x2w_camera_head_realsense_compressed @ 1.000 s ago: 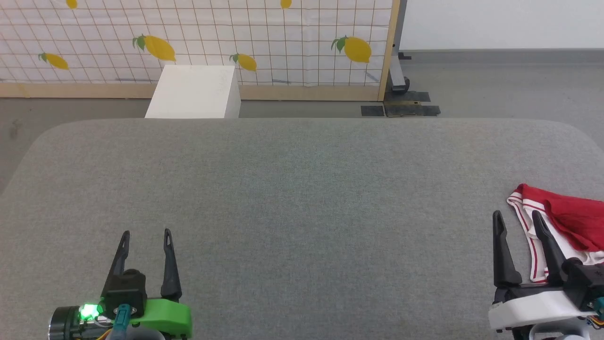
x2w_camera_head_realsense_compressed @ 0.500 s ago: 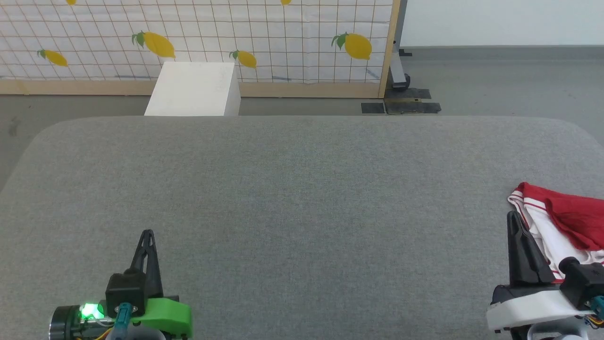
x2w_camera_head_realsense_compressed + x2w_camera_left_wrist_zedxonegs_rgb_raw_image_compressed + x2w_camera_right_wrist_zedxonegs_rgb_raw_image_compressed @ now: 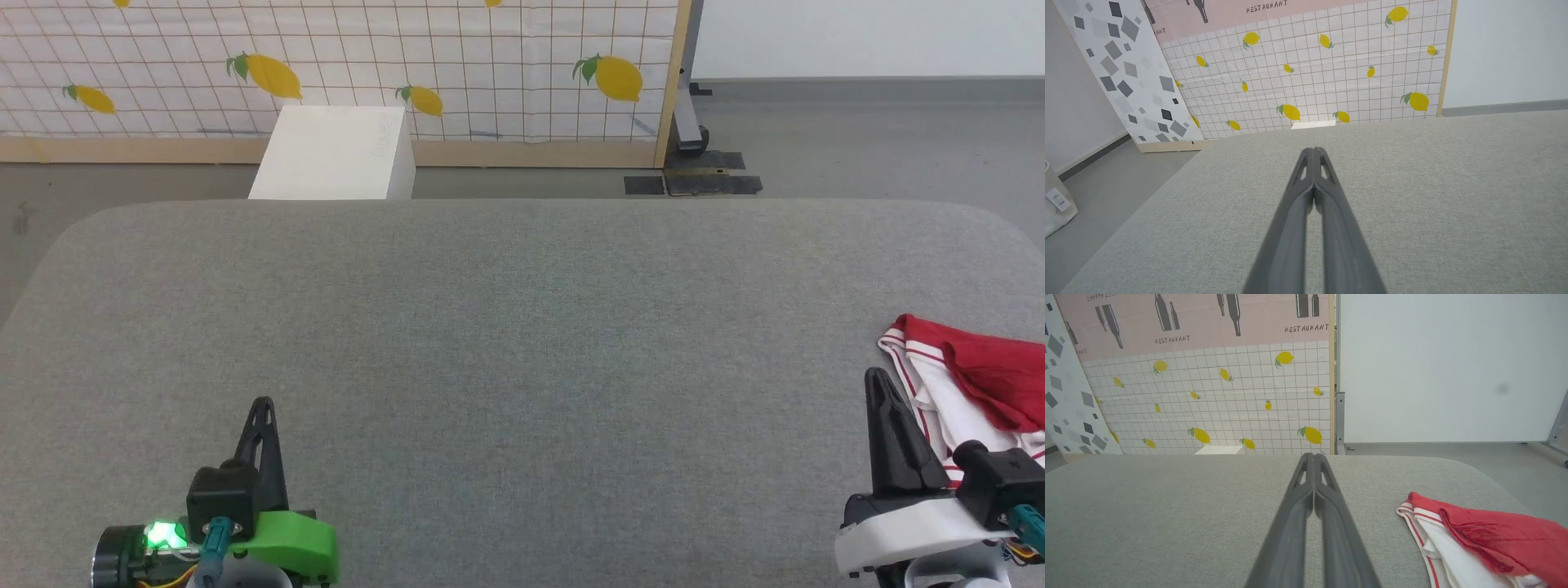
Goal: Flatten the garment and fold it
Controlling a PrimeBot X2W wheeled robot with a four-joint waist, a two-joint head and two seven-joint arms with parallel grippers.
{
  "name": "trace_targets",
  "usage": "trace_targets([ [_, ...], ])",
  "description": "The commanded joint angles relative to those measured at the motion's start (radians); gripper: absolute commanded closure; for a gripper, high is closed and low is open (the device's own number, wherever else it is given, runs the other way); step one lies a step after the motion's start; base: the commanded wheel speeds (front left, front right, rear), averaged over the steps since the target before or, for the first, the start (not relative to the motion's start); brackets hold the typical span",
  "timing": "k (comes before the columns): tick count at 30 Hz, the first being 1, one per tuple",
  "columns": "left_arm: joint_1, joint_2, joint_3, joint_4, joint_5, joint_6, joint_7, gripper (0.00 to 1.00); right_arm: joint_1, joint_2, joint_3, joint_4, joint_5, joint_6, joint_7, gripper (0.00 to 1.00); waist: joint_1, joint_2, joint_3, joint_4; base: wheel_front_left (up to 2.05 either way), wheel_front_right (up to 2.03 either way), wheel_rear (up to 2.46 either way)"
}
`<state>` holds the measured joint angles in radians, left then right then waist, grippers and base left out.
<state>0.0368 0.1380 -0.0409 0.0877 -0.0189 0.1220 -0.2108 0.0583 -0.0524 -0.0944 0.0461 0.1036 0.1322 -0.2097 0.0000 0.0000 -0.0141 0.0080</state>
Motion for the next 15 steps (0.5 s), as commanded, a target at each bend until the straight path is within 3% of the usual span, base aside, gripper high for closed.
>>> trace_targets([
  [1, -0.007, -0.006, 0.004, -0.006, 0.004, -0.009, 0.007, 1.0, -0.011, 0.0, 0.005, -0.008, -0.012, 0.0, 0.006, 1.0, 0.0, 0.0, 0.0, 0.0, 0.0, 0.0, 0.0],
  [15, -0.011, -0.018, 0.009, -0.018, 0.006, -0.025, 0.035, 1.0, -0.018, 0.001, 0.017, -0.013, -0.025, 0.0, 0.034, 1.0, 0.0, 0.0, 0.002, -0.001, 0.0, 0.0, 0.0],
])
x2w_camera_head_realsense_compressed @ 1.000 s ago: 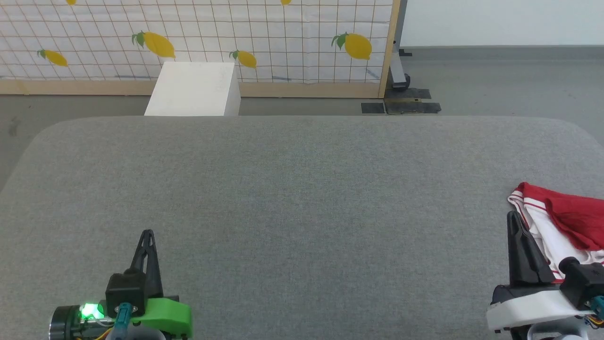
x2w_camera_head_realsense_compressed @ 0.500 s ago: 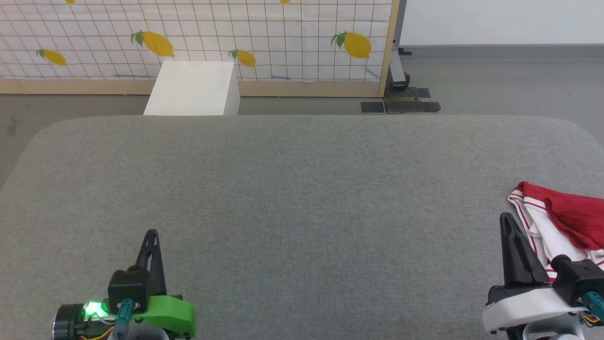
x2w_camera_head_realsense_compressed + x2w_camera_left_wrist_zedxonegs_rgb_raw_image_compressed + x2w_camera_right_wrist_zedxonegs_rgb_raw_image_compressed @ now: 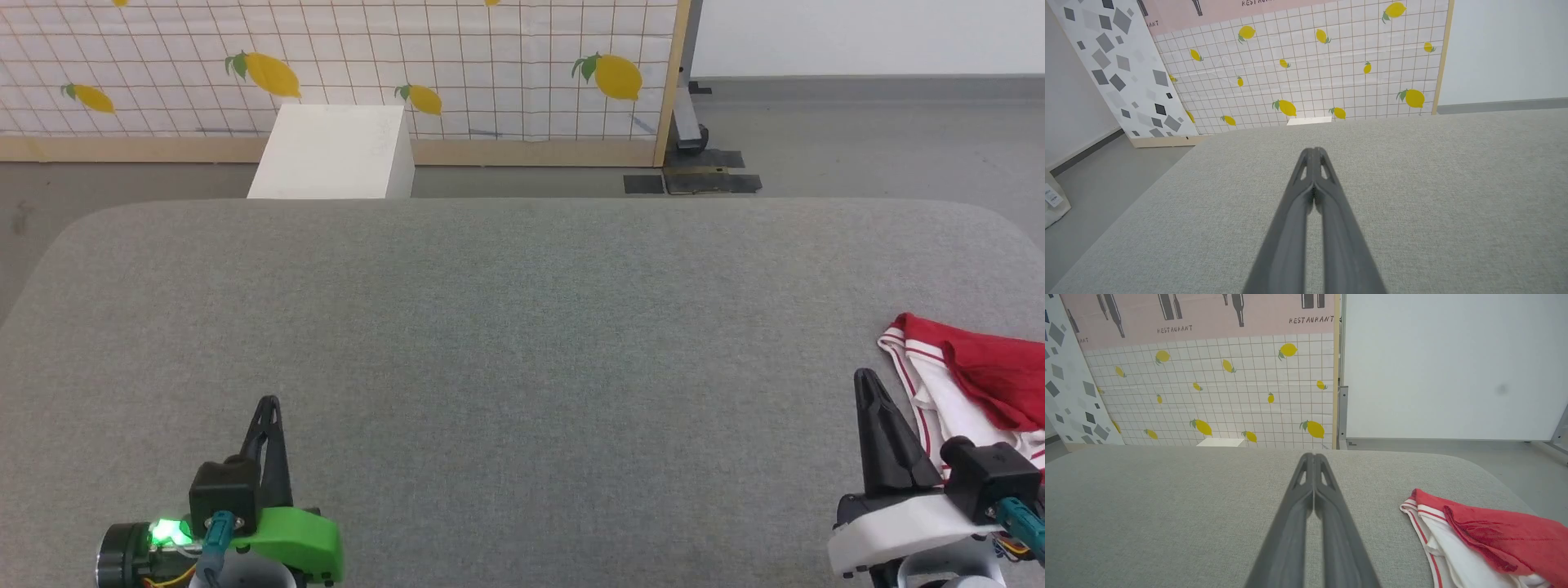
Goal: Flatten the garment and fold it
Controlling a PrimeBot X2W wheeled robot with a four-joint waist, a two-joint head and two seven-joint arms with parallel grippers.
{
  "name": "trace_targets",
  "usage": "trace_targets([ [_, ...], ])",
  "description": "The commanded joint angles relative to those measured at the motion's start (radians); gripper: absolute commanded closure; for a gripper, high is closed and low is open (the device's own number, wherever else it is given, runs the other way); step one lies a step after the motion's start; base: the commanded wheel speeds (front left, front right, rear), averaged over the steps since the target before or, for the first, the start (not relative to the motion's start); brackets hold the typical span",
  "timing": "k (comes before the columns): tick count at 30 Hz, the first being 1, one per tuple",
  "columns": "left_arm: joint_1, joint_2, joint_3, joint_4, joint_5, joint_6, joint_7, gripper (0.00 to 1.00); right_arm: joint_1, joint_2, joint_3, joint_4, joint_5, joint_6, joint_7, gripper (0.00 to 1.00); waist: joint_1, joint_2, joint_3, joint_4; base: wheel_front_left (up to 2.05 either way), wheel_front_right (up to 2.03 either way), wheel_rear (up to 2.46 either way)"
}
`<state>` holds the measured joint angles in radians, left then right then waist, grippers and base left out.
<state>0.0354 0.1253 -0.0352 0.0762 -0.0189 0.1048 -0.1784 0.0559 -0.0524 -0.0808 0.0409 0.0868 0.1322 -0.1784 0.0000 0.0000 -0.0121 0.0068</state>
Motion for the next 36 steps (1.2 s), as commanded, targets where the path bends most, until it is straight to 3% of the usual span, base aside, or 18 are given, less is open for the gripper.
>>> trace_targets([
  [1, -0.01, -0.006, 0.004, -0.007, 0.006, -0.009, 0.004, 1.0, -0.016, 0.001, 0.004, -0.008, -0.009, 0.0, 0.005, 1.0, 0.0, 0.0, 0.0, 0.0, 0.0, 0.0, 0.0],
  [36, -0.02, -0.034, 0.017, -0.035, 0.011, -0.048, 0.075, 1.0, -0.032, 0.001, 0.035, -0.022, -0.04, -0.001, 0.076, 1.0, 0.0, 0.0, 0.005, -0.003, 0.0, 0.0, 0.0],
])
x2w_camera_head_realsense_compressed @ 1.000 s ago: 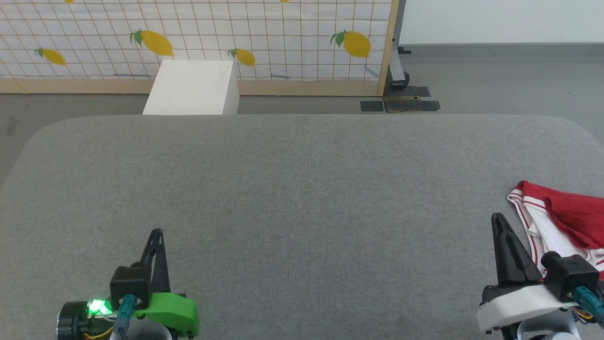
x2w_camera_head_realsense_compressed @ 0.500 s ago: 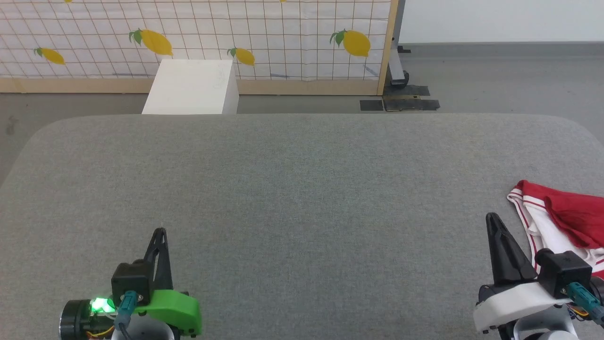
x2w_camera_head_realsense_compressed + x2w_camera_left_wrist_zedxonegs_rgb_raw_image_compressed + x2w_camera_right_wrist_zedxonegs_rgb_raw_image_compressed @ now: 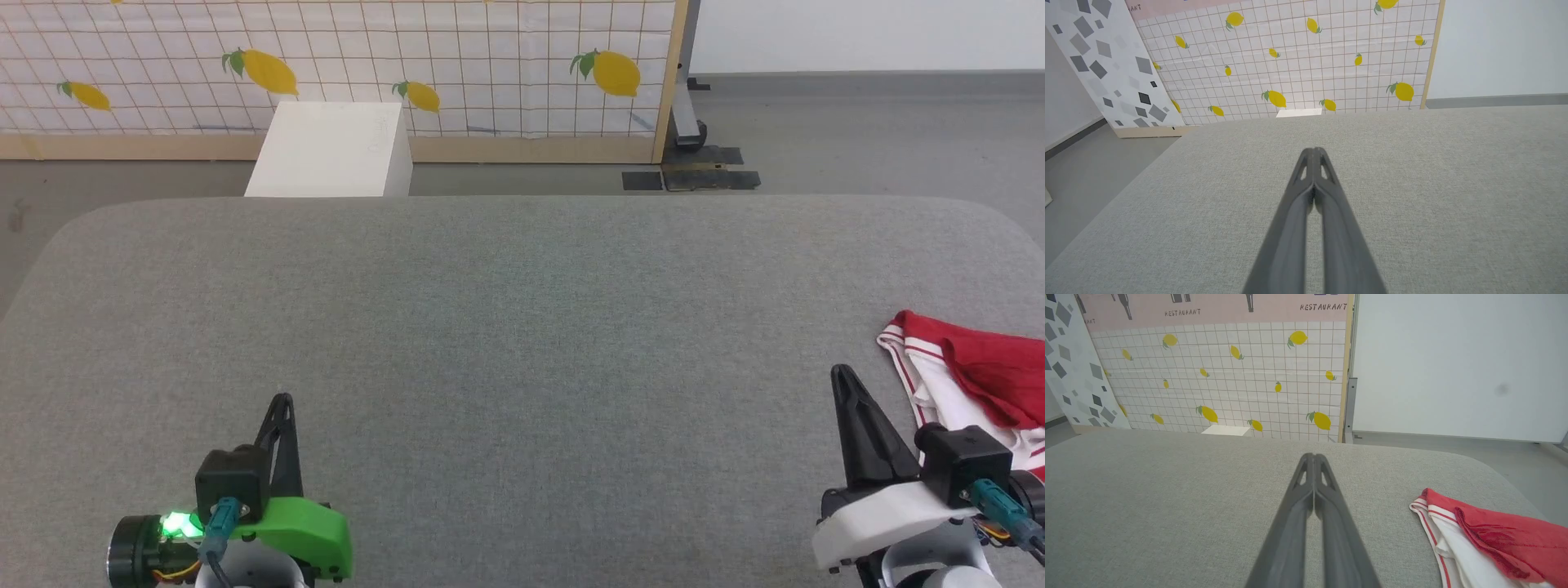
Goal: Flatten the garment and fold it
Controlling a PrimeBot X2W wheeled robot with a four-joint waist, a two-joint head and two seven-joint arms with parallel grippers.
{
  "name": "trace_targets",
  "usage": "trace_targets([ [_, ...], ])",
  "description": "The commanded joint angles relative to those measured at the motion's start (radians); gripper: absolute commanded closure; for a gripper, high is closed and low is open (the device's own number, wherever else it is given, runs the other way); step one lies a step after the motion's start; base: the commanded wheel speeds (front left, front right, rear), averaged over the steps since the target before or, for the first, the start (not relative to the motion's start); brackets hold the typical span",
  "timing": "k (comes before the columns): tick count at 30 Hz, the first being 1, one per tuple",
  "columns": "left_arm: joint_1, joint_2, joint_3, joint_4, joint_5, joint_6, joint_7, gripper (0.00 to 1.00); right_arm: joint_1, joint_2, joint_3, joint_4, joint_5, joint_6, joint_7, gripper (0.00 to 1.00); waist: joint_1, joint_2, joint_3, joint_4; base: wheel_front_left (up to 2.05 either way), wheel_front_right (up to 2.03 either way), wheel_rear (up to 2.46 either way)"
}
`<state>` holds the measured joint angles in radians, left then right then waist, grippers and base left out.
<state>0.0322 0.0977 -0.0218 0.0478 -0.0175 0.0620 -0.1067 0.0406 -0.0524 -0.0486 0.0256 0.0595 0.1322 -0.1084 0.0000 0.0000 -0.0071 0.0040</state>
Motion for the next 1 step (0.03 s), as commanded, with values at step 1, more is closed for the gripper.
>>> trace_targets([
  [1, -0.017, -0.007, 0.004, -0.008, 0.01, -0.006, 0.006, 1.0, -0.017, 0.001, 0.004, -0.007, -0.014, -0.001, 0.008, 1.0, 0.0, 0.0, 0.0, 0.0, 0.0, 0.0, 0.0],
])
